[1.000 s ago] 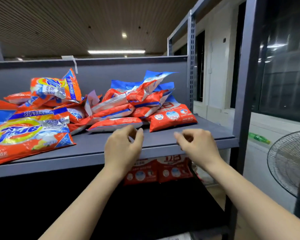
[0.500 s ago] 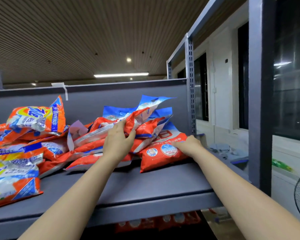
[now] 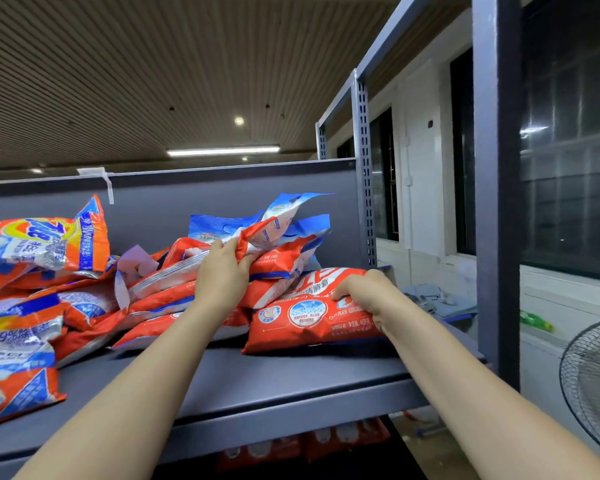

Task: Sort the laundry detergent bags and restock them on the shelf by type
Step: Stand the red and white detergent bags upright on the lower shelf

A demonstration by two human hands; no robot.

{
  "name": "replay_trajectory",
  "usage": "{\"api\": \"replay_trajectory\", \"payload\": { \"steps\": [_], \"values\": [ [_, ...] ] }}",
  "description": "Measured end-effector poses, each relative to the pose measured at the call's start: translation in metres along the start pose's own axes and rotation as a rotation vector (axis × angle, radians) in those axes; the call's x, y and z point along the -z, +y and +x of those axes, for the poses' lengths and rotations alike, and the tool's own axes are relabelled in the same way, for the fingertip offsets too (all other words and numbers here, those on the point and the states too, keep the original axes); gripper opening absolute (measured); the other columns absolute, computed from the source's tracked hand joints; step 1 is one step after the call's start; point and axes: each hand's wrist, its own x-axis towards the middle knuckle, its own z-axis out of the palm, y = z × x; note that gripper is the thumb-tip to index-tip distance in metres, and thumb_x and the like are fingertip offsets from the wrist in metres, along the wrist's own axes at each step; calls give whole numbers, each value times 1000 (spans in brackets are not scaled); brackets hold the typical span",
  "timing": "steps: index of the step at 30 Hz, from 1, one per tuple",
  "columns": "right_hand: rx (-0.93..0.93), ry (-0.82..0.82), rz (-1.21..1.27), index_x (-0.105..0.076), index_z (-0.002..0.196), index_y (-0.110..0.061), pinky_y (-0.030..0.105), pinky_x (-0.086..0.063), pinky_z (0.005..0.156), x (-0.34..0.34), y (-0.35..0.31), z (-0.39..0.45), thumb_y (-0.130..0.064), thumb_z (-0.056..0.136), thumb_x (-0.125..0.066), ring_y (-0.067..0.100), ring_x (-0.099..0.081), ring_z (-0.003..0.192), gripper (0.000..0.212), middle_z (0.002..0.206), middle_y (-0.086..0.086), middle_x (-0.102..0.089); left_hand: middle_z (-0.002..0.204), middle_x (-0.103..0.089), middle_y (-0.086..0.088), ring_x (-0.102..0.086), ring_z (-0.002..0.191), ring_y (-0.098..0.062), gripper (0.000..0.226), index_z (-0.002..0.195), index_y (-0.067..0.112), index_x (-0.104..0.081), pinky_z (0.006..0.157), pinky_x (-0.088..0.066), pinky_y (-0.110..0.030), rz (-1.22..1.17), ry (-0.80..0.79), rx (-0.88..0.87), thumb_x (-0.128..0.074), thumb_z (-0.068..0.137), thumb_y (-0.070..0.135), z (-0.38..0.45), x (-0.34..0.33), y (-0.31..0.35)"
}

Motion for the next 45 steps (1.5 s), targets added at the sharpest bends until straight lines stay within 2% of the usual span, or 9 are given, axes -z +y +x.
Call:
{"api": "replay_trajectory", "payload": {
  "steps": [4,10,16,21,25,29,36,40,45],
  "values": [
    [114,195,-92,-58,112,-5,44,-52,88,15,-4,-35,-22,56,-69,35,-62,96,60,109,16,-65,114,-63,-12,-55,103,-32,24,112,11,-61,85,-42,-37,-98,64,-75,-50,95,24,-13,6,-5],
    [340,562,-296,-55,121,-13,40,-47,91,37,-4,-82,-22,79,-57,35,-59,101,43,111,11,-65,102,-66,-17,-59,91,-39,23,103,8,-59,70,-49,-45,155,135,-229,-44,95,23,-41,20,5],
    [302,543,-170,-60,101,-11,36,-42,80,25,22,-102,-20,82,-59,38,-58,99,21,104,15,-65,77,-67,-5,-61,77,-31,17,75,13,-65,66,-43,-37,412,304,-597,-55,81,26,-102,40,36],
    [313,514,-84,-54,67,-16,36,-42,75,9,36,-101,-23,83,-60,35,-59,88,19,84,16,-65,88,-66,3,-58,92,-23,38,74,20,-63,81,-36,-38,266,-20,-704,-48,75,55,-143,24,64],
    [347,441,13,-61,113,-10,35,-50,81,13,50,-88,-29,90,-58,25,-61,99,30,110,7,-64,110,-63,-3,-51,110,-24,46,98,16,-64,91,-38,-35,-48,-186,-362,-41,82,53,-116,24,46],
    [342,350,79,-62,99,-16,36,-54,77,23,47,-83,-12,89,-57,27,-65,90,12,101,9,-67,134,-52,-16,-46,123,-36,55,130,7,-46,101,-39,-41,-71,-243,215,-55,86,40,-78,27,10],
    [217,238,347,-59,98,-20,30,-53,62,36,34,-76,-14,91,-56,19,-65,73,10,88,3,-67,99,-63,-13,-62,84,-29,38,104,6,-51,76,-50,-35,-740,-252,727,-71,75,21,-65,38,10],
    [216,237,388,-59,98,-20,34,-55,68,34,36,-80,-19,93,-56,22,-67,78,6,93,5,-68,87,-66,-14,-61,65,-26,20,104,5,-59,59,-50,-33,-806,-321,766,-62,85,8,-72,47,7],
    [287,352,300,-59,80,-23,47,-56,80,26,35,-97,-33,92,-54,26,-68,82,16,90,4,-70,103,-67,-11,-62,89,-29,23,106,17,-60,91,-49,-42,-656,-58,523,-44,93,27,-100,51,4]
  ]
}}
